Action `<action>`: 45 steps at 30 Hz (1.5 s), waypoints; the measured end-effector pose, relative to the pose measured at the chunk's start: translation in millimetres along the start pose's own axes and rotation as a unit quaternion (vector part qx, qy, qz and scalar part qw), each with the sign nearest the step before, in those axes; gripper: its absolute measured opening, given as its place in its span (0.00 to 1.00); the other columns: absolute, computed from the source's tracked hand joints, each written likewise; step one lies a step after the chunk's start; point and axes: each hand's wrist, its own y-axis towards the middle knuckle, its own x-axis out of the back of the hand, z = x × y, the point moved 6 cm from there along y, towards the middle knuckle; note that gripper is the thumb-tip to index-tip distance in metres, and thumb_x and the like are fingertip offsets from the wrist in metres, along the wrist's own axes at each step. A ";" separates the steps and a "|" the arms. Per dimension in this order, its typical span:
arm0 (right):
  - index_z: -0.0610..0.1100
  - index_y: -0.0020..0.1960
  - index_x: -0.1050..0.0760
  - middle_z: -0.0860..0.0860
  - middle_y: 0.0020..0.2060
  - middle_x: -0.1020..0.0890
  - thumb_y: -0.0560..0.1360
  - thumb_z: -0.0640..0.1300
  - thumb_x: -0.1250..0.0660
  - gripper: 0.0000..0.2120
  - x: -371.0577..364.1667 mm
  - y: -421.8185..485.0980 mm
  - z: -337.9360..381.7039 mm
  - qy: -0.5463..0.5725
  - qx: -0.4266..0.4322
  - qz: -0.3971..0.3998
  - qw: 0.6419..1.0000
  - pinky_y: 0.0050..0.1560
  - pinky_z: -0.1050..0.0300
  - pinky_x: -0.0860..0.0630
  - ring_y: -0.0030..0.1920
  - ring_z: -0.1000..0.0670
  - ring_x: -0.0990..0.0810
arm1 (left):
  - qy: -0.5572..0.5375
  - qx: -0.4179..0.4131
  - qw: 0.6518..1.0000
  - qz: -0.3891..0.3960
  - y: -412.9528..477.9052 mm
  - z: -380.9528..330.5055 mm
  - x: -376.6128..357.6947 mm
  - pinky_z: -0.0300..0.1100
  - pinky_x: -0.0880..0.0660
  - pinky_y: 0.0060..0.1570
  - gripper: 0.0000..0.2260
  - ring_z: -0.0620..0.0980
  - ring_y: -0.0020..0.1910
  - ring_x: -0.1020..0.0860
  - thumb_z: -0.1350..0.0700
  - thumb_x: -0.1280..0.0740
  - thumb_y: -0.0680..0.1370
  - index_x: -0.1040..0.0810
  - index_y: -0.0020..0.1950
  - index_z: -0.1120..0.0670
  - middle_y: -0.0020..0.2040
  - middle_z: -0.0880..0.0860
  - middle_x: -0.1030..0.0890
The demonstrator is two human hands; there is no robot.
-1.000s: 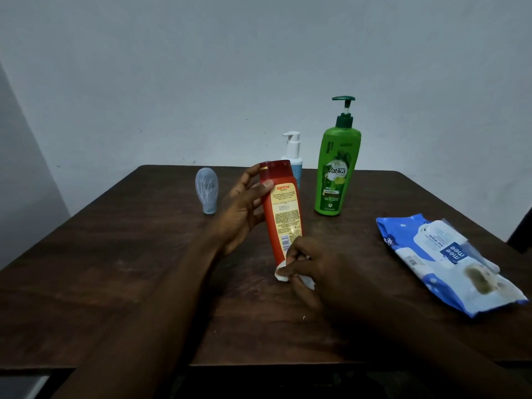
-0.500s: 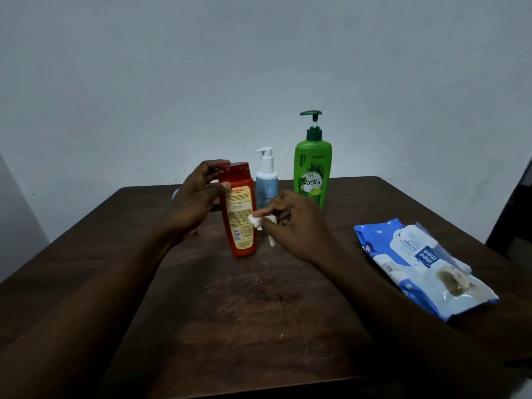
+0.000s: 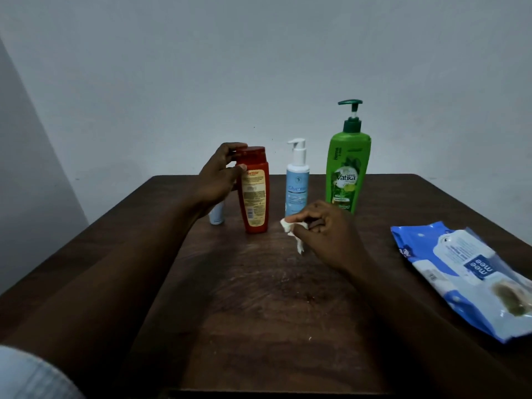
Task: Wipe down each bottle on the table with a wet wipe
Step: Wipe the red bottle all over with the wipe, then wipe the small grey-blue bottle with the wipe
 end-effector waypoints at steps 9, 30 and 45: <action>0.44 0.48 0.14 0.58 0.41 0.17 0.71 0.36 0.26 0.07 -6.4 -2.3 3.9 0.001 0.011 0.017 1.000 0.37 0.65 0.20 0.36 0.56 0.16 | 0.022 -0.010 1.000 0.007 12.8 5.6 5.9 0.51 0.21 0.58 0.17 0.50 0.62 0.22 0.64 0.41 0.84 0.31 0.71 0.50 0.69 0.52 0.26; 0.47 0.48 0.14 0.54 0.43 0.18 0.71 0.36 0.25 0.09 -10.4 2.2 4.4 -0.010 0.012 0.014 1.000 0.38 0.75 0.27 0.42 0.61 0.19 | 0.058 0.053 0.980 -0.181 -8.5 49.0 71.0 0.31 0.29 0.49 0.23 0.46 0.61 0.26 0.67 0.32 0.77 0.28 0.71 0.54 0.68 0.51 0.24; 0.44 0.49 0.14 0.56 0.45 0.17 0.71 0.38 0.23 0.08 -10.4 3.5 -3.3 -0.020 -0.011 0.007 1.000 0.41 0.77 0.27 0.44 0.66 0.19 | 0.029 0.163 0.977 -0.131 -40.5 98.9 33.1 0.42 0.22 0.47 0.21 0.49 0.55 0.22 0.57 0.30 0.79 0.30 0.70 0.51 0.65 0.54 0.23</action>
